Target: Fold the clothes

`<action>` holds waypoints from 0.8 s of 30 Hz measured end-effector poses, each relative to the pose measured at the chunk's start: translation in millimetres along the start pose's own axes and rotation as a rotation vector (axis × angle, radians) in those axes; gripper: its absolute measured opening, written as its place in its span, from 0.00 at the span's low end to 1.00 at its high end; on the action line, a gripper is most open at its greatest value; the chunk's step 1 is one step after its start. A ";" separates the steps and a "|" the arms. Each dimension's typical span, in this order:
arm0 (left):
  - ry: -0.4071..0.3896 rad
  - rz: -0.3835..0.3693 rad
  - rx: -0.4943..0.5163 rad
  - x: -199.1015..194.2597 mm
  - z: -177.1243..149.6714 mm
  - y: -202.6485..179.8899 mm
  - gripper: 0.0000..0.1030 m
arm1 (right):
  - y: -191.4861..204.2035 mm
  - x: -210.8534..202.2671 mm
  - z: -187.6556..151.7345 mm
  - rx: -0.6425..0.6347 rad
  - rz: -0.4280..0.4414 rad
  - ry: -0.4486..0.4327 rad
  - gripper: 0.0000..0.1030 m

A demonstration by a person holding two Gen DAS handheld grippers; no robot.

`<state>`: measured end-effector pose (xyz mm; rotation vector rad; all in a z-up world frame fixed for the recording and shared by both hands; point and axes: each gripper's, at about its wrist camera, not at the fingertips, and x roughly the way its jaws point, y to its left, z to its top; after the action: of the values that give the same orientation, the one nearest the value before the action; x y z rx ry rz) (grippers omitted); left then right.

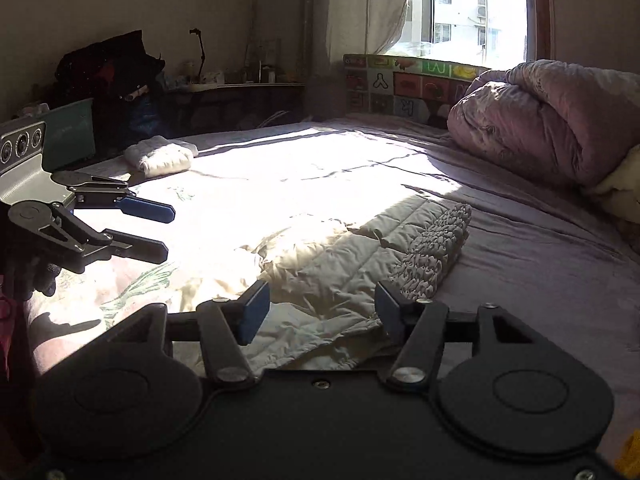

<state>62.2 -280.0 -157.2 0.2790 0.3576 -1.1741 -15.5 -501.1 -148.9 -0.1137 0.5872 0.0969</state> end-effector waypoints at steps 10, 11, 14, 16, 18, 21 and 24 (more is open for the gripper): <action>0.023 0.047 0.051 -30.0 -8.1 -24.9 0.61 | -5.6 -24.6 -30.7 0.277 0.019 0.017 0.62; 0.012 0.052 0.028 -35.5 -8.7 -22.5 0.61 | -6.4 -34.4 -38.4 0.347 0.037 0.003 0.62; 0.014 0.048 0.160 -53.1 -14.4 -39.5 0.61 | -0.6 -58.7 -59.8 0.487 0.092 -0.046 0.63; 0.019 0.014 0.245 -61.8 -20.3 -56.1 0.61 | 4.0 -68.3 -72.7 0.568 0.122 -0.064 0.64; 0.023 -0.023 0.265 -67.7 -27.0 -67.9 0.61 | 7.4 -73.7 -85.8 0.652 0.134 -0.071 0.64; 0.054 -0.048 0.077 -61.2 -34.0 -58.7 0.61 | 14.8 -77.6 -84.1 0.604 0.071 -0.085 0.64; 0.031 -0.076 -0.035 -59.2 -34.7 -48.0 0.61 | 18.7 -78.2 -65.6 0.507 0.075 -0.142 0.64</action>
<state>-7.1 -233.8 -165.6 0.2554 0.4182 -1.2381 -118.3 -496.0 -161.1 0.4044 0.4596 0.0264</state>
